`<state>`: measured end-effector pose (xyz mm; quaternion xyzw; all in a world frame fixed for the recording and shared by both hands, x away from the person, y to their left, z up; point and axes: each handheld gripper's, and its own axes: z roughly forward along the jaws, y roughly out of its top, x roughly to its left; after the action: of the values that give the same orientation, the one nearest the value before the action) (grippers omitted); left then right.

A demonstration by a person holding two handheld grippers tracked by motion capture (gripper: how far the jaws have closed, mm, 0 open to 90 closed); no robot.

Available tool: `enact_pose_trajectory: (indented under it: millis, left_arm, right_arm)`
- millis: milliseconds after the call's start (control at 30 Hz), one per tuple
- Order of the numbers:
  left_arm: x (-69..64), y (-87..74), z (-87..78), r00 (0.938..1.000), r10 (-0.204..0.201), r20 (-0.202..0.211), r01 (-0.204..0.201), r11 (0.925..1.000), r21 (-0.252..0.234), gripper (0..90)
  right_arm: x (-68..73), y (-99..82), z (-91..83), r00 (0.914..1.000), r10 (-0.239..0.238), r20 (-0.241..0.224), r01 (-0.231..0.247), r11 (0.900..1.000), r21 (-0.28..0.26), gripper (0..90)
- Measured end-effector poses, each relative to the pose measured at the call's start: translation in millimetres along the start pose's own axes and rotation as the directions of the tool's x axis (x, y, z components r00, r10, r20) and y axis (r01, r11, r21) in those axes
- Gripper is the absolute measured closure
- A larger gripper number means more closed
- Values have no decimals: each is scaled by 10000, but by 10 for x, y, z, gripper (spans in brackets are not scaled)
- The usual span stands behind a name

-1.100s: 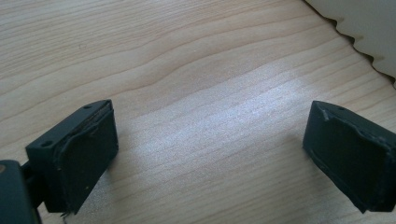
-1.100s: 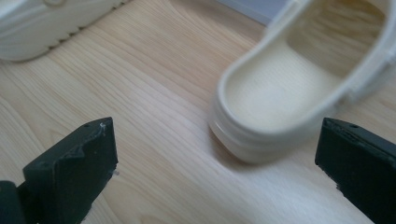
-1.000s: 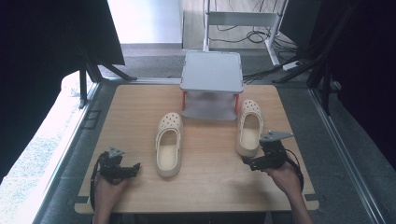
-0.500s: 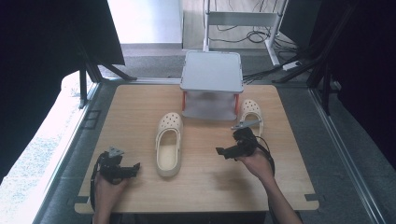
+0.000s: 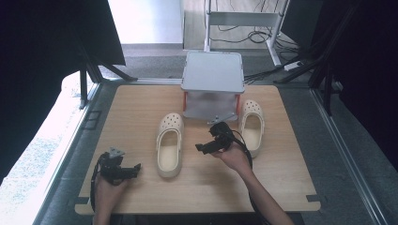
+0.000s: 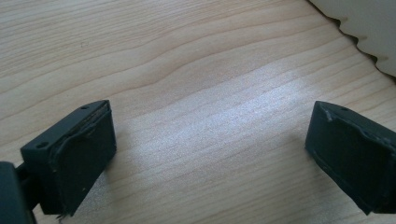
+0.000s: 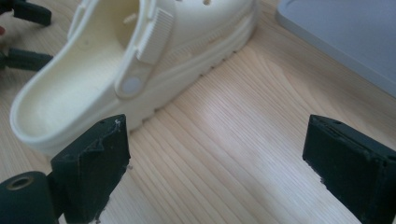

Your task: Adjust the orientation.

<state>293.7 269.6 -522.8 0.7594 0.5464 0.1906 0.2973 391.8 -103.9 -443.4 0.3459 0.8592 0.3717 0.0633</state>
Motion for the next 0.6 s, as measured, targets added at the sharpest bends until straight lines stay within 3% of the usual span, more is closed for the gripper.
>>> enact_pose_trajectory:
  millis: [433, 600]
  left_arm:
    - [4, 1, -2, 10000, 65, 7, -65, 10000, 18, 18]
    - [-1, 0, -2, 10000, 45, -4, -45, 10000, 23, 18]
  right_arm:
    - [298, 369, 407, 9999, 99, -125, -95, 9993, 365, 132]
    - [401, 475, 629, 9993, 298, 215, -312, 9973, 669, 135]
